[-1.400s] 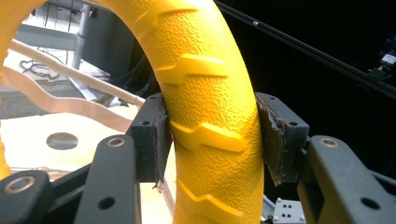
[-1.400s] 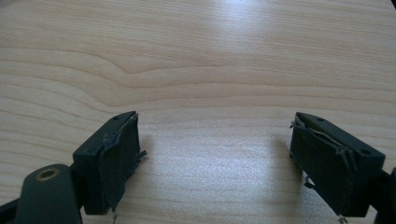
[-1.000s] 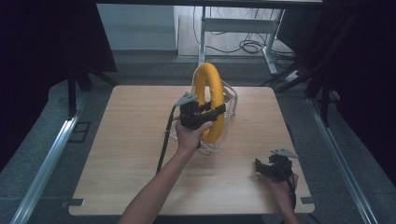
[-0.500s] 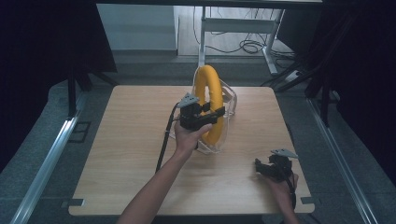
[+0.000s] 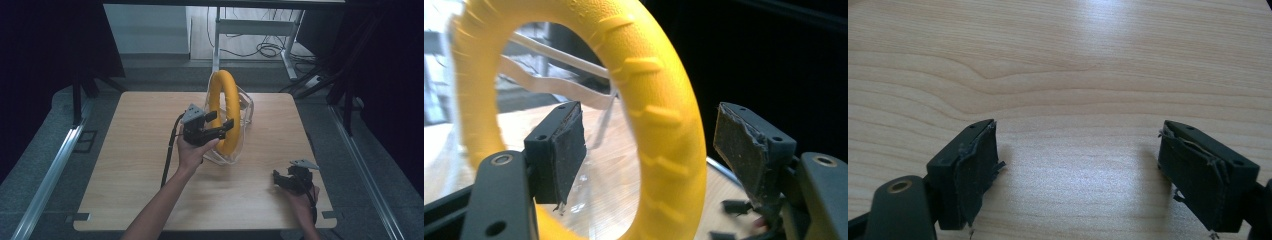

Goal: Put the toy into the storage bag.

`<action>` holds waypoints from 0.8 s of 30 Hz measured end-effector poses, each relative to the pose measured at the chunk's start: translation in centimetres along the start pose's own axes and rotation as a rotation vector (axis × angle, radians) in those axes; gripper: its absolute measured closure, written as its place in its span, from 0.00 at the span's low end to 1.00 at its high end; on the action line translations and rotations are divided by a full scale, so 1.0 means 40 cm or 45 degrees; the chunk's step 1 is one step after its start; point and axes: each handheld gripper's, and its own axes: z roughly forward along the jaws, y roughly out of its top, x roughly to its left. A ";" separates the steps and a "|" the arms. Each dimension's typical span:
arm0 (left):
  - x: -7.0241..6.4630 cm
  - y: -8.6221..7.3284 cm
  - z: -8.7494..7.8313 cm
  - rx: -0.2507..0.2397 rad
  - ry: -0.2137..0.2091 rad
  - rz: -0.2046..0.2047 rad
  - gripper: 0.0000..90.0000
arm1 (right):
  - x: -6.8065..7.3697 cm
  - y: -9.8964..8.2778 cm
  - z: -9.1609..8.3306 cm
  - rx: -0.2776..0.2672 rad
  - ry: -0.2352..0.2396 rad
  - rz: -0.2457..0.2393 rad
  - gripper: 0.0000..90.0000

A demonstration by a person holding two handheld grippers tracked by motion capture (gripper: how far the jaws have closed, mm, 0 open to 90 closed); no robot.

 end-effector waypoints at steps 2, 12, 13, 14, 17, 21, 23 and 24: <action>0.001 -0.008 -0.022 -0.013 0.005 0.009 0.32 | 0.000 0.000 0.000 0.001 0.001 0.003 0.19; 0.007 -0.052 -0.117 0.065 0.025 0.112 0.31 | 0.001 0.000 -0.001 0.005 -0.003 -0.001 0.19; 0.008 -0.060 -0.124 0.079 0.023 0.112 0.31 | 0.002 0.000 -0.001 0.002 -0.002 0.004 0.19; 0.010 -0.069 -0.132 0.098 0.017 0.111 0.30 | 0.002 0.000 -0.001 0.001 -0.003 0.001 0.19; 0.016 -0.102 -0.153 0.154 0.028 0.130 0.30 | 0.002 0.000 -0.001 -0.001 -0.003 -0.001 0.19; 0.030 -0.143 -0.175 0.226 0.061 0.155 0.30 | 0.002 0.000 -0.001 -0.001 -0.004 -0.002 0.19; 0.041 -0.160 -0.185 0.245 0.067 0.137 0.29 | 0.003 0.000 -0.001 -0.001 -0.006 -0.003 0.19; 0.047 -0.168 -0.189 0.251 0.072 0.128 0.29 | 0.003 0.000 -0.001 -0.002 -0.008 -0.004 0.19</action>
